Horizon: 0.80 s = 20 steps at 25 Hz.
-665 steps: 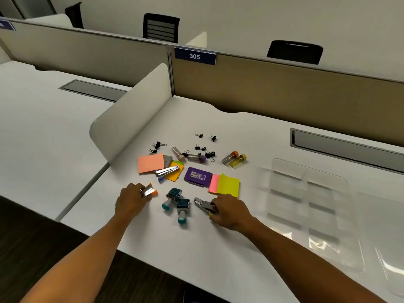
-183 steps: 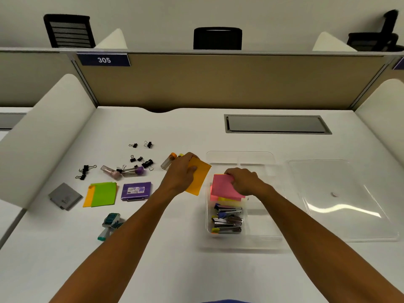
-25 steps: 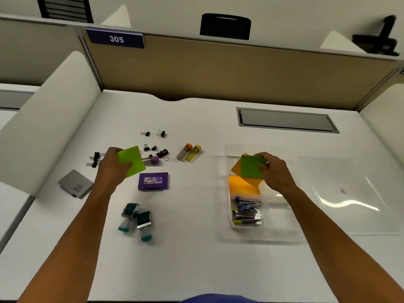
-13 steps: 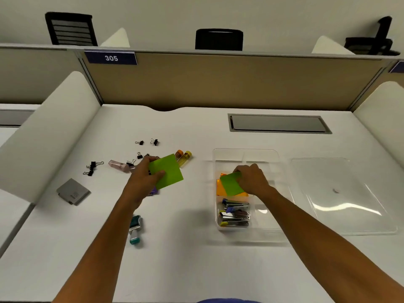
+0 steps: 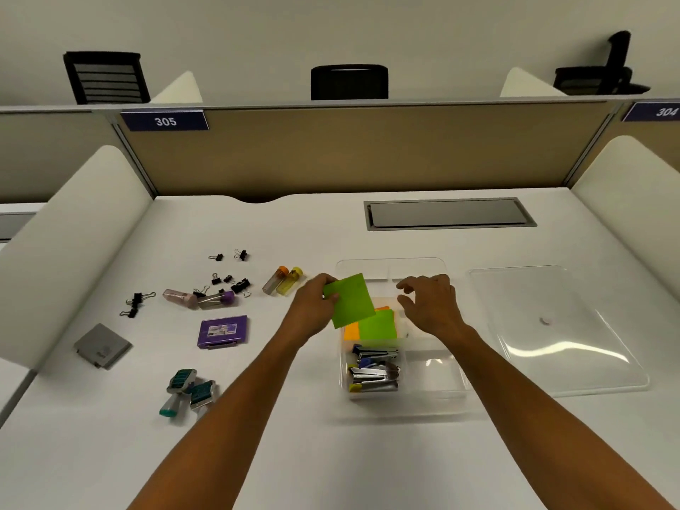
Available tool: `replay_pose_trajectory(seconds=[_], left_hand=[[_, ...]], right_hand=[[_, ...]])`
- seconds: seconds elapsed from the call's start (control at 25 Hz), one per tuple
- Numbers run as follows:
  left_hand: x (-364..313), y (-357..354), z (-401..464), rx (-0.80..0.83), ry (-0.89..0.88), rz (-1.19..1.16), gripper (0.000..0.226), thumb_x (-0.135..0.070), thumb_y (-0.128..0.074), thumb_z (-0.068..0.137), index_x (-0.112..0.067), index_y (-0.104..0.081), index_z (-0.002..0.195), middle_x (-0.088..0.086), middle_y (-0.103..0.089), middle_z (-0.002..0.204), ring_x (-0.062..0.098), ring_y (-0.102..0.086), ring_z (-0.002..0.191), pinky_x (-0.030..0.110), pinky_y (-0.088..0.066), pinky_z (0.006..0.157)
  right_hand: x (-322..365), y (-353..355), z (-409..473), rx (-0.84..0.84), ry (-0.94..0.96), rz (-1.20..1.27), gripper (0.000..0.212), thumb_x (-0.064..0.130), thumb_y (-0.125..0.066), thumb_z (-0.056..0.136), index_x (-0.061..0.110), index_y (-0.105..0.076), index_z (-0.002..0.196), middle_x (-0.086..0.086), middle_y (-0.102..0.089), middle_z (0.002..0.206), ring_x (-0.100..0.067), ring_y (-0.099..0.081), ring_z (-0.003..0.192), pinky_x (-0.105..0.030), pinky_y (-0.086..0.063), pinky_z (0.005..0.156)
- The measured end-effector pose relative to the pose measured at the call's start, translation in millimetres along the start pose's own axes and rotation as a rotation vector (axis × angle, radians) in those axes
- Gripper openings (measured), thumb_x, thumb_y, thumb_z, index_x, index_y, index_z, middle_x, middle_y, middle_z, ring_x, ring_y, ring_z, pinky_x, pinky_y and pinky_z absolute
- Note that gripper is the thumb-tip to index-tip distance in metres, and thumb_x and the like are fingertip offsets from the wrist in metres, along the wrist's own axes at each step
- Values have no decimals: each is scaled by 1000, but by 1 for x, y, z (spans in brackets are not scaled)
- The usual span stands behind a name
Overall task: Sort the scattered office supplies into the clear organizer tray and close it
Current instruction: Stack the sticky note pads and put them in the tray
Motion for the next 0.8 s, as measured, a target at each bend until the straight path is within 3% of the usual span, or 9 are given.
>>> replay_pose_trajectory(seconds=[0.12,0.24,0.36,0.52,0.8], left_hand=[[-3,-31,14,54,-29,199,25,-9,-54,93,-10,-58,117,12,-60,117,26,-59,98,33,-51,78],[0,-57,25,96,-31,329,29,-7,-53,92,-7,-58,121,16,-60,122,29,-58,107,31,-47,83],[9,-69,31,140,12,353,37,-10,-57,91,-10,-55,128,16,-60,123,25,-59,104,28,-46,84],[17,-66,28,103,-37,347,50,-18,-64,90,-11,-48,137,11,-55,133,25,-52,121,32,-42,102],[39,-21,2,-111,-78,161,42,-17,-63,92,-15,-54,133,2,-54,138,19,-48,128,43,-43,107]], right_hand=[[-9,15,-7,-58,-28,112,25,33,-59,92,29,-64,116,10,-69,106,-27,-42,117,-40,-38,92],[-19,24,-16,-108,-36,170,22,33,-59,92,29,-66,112,11,-70,104,-26,-44,116,-41,-40,92],[-31,30,-24,-140,-59,197,21,32,-59,91,30,-67,110,14,-70,103,-23,-45,115,-36,-36,91],[-37,32,-30,-143,-58,175,22,32,-60,91,31,-66,111,14,-70,103,-24,-44,115,-37,-37,90],[11,12,-37,-59,55,204,24,31,-60,92,30,-65,116,11,-69,108,-23,-46,115,-39,-39,94]])
Point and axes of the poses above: each hand's wrist, its own z-axis towards the middle knuckle, its own y-axis out of the back of the hand, x = y × z, the point moved 3 cm from there along z, towards the middle knuckle
